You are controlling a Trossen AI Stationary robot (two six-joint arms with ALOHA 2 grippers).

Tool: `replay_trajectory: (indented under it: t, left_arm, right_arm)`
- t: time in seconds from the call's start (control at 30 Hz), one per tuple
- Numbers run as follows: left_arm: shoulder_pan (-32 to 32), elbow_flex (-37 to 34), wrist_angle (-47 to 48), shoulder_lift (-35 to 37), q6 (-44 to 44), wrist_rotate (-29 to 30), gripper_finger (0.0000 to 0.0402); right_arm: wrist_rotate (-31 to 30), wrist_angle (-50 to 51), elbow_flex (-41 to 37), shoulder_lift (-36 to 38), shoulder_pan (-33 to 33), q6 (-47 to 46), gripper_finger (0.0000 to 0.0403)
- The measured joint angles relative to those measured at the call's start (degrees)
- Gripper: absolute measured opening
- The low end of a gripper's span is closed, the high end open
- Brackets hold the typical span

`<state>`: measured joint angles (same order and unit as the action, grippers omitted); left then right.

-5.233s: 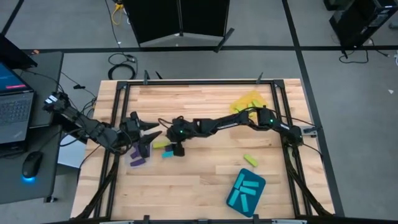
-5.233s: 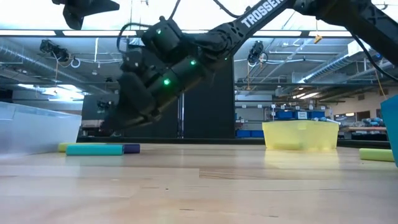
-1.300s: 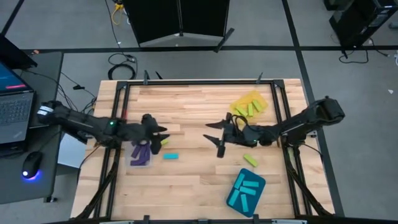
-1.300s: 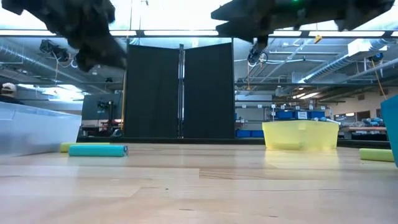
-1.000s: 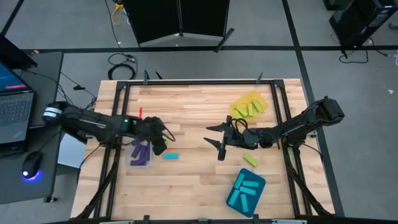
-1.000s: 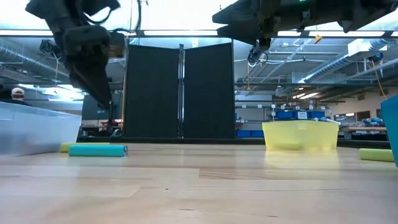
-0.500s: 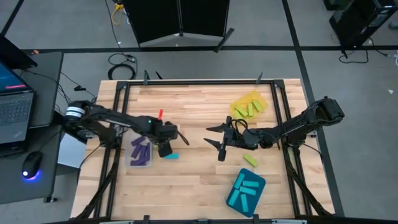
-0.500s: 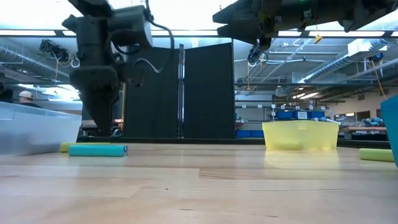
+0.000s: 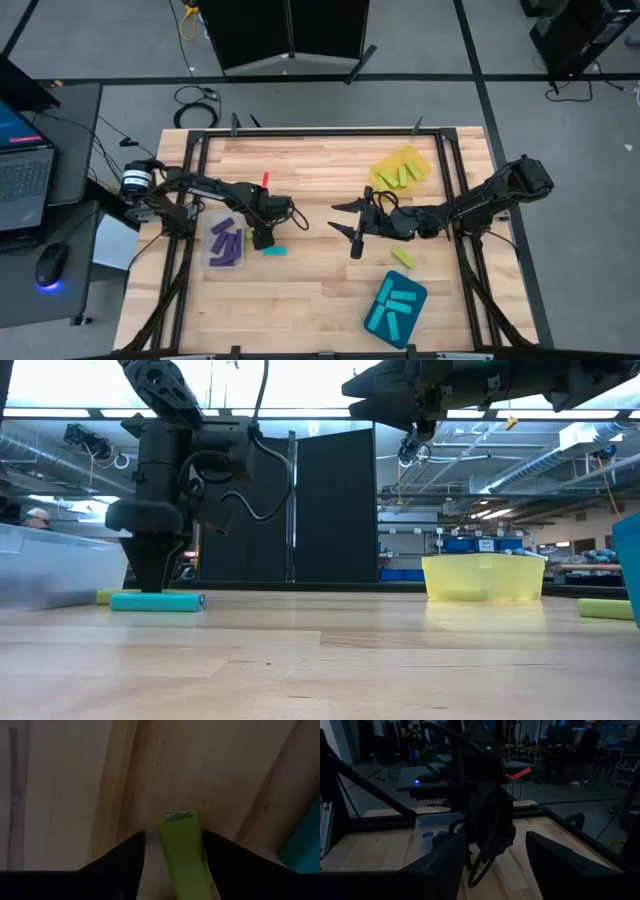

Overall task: Sort blocks
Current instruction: Put the green block into the yellow bin

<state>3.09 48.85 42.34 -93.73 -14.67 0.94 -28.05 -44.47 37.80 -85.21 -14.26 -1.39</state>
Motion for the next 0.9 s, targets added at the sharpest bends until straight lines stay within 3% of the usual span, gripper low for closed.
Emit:
replay_trajectory:
  t: [0.13, 0.27, 0.57, 0.73, 0.9]
  left_arm:
    - [0.00, -0.05, -0.30, -0.18, 1.17, -0.03, 0.0181]
    - [0.01, -0.07, -0.13, -0.23, 3.75, -0.79, 0.0100]
    - [-0.11, 1.75, 0.40, 0.15, 4.80, 0.72, 0.0101]
    - [-0.05, 10.84, -6.08, 1.19, 7.37, 4.94, 0.0101]
    - [2.23, 19.06, -18.40, -2.92, 11.49, 6.32, 0.0101]
  right_arm:
    - [0.00, -0.02, 0.00, -0.02, 0.00, 0.01, 0.0217]
    - [0.00, 0.00, 0.00, -0.02, 0.00, 0.01, 0.0217]
    - [-0.75, -1.04, 0.00, 0.13, -0.61, 2.05, 0.0215]
    - [-6.67, -3.54, 0.02, 3.88, -3.84, 9.06, 0.0215]
    - [-12.83, -6.57, 0.05, 11.30, -8.70, 17.98, 0.0213]
